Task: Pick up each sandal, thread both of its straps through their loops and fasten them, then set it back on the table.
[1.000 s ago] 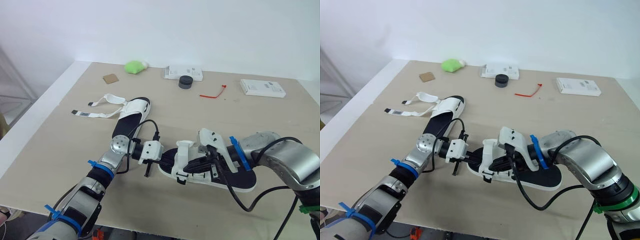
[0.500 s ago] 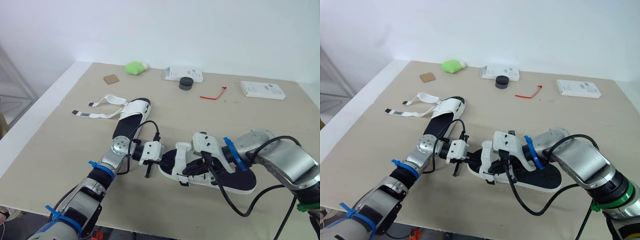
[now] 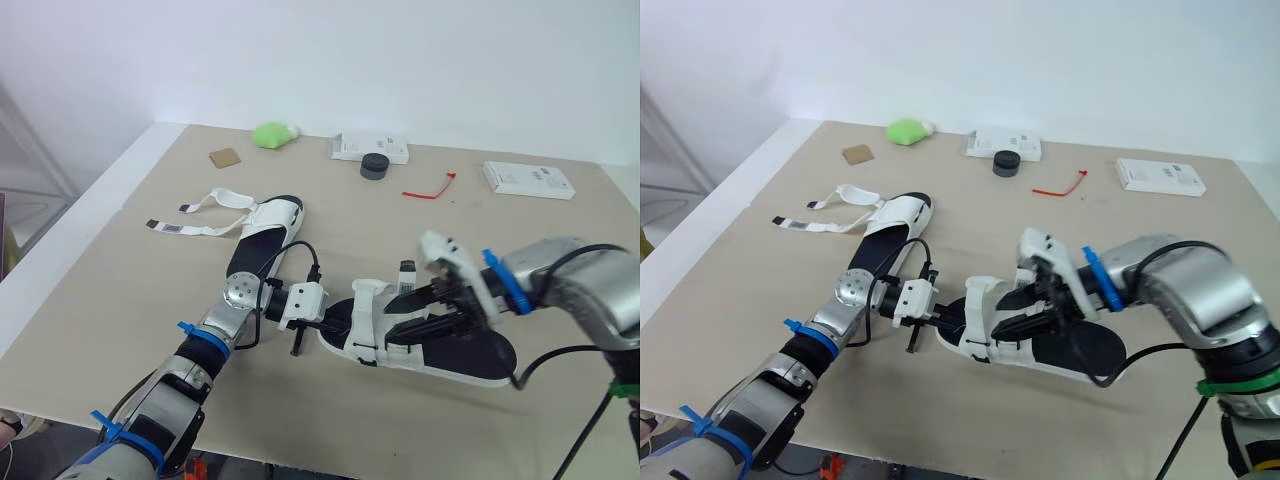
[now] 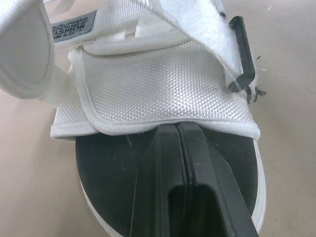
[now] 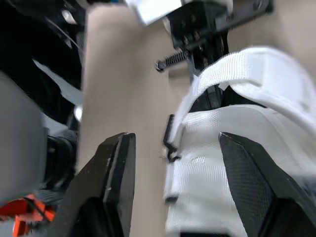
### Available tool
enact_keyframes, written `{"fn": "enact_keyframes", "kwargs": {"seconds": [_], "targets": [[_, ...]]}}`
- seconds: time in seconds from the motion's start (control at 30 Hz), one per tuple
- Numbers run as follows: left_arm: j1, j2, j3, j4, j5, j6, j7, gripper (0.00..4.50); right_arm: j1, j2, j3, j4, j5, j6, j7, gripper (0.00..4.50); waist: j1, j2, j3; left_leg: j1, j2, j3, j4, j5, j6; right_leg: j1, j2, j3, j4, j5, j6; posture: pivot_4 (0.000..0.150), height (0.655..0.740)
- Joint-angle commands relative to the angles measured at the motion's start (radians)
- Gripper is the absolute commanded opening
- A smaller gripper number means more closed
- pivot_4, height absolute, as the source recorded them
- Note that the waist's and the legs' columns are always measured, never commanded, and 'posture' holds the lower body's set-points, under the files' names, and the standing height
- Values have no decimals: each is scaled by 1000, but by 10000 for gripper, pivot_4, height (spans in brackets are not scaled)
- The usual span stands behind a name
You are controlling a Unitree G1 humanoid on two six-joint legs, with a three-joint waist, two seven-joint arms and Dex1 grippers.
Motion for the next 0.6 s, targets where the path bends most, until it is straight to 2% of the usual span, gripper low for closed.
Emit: {"fn": "enact_keyframes", "kwargs": {"seconds": [0.03,0.13,0.23,0.33,0.43,0.6], "targets": [[81,43,-89,134,140,73,-4,0,43,-24,-174,-51,102,23,-3,29093,0,0,0,0,0,1,0,0,0,0,0,0,0,0,0,1500,7400],[86,46,-88,130,138,74,-5,0,175,-51,-316,-174,187,55,-17,29093,0,1,0,-1,0,0,0,0,0,0,0,-1,0,-3,6,1500,7400],[87,48,-87,130,138,74,-7,0,337,-34,-377,-328,210,52,-95,29093,0,0,-1,1,0,1,0,0,0,2,1,-2,0,-3,8,1500,7400],[84,47,-86,132,138,75,-7,0,473,32,-368,-437,174,49,-265,29093,-1,-1,-1,1,0,0,0,0,0,2,1,-3,0,-4,7,1500,7400],[83,50,-87,133,138,73,-8,0,530,107,-335,-477,138,47,-423,29093,-1,1,0,1,0,1,1,0,0,2,0,-2,0,-3,8,1500,7400],[70,49,-88,142,139,71,-16,0,576,312,-261,-515,61,94,-742,29093,-2,-2,-1,1,1,0,0,0,0,2,1,-3,0,-3,6,1500,7400]]}}
